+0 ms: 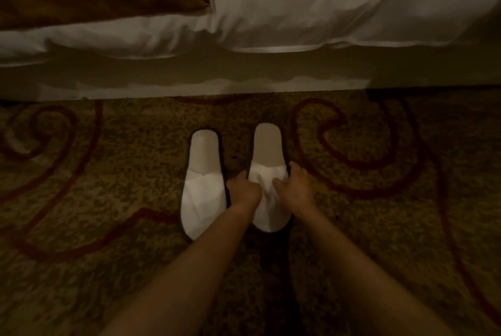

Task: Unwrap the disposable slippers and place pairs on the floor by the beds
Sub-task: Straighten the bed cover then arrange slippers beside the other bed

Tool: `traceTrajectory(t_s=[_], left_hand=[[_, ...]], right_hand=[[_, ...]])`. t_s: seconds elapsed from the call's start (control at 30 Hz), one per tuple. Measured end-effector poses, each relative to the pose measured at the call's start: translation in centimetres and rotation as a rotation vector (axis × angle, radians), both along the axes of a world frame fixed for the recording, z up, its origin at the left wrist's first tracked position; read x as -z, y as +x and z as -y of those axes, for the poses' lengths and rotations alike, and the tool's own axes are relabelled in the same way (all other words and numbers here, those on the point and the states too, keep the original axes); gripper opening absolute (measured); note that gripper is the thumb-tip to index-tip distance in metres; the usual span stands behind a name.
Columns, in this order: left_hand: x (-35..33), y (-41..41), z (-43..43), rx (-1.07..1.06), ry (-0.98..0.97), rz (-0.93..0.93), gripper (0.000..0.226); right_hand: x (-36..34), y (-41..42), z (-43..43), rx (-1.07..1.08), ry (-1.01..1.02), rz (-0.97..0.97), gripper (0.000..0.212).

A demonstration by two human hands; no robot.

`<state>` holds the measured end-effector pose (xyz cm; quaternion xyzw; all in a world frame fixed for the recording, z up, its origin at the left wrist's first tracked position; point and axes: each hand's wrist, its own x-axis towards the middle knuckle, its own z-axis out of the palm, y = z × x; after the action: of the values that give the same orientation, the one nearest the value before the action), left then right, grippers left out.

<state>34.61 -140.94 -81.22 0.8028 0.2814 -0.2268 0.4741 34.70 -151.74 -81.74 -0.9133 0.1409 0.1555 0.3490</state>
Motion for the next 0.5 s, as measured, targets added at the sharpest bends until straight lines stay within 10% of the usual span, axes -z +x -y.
traceTrajectory(t_s=[0.5], left_hand=[[1.1, -1.7, 0.6, 0.257, 0.242, -0.039, 0.08]], right_hand=[[2.6, -0.5, -0.3, -0.003, -0.147, 0.089, 0.055]])
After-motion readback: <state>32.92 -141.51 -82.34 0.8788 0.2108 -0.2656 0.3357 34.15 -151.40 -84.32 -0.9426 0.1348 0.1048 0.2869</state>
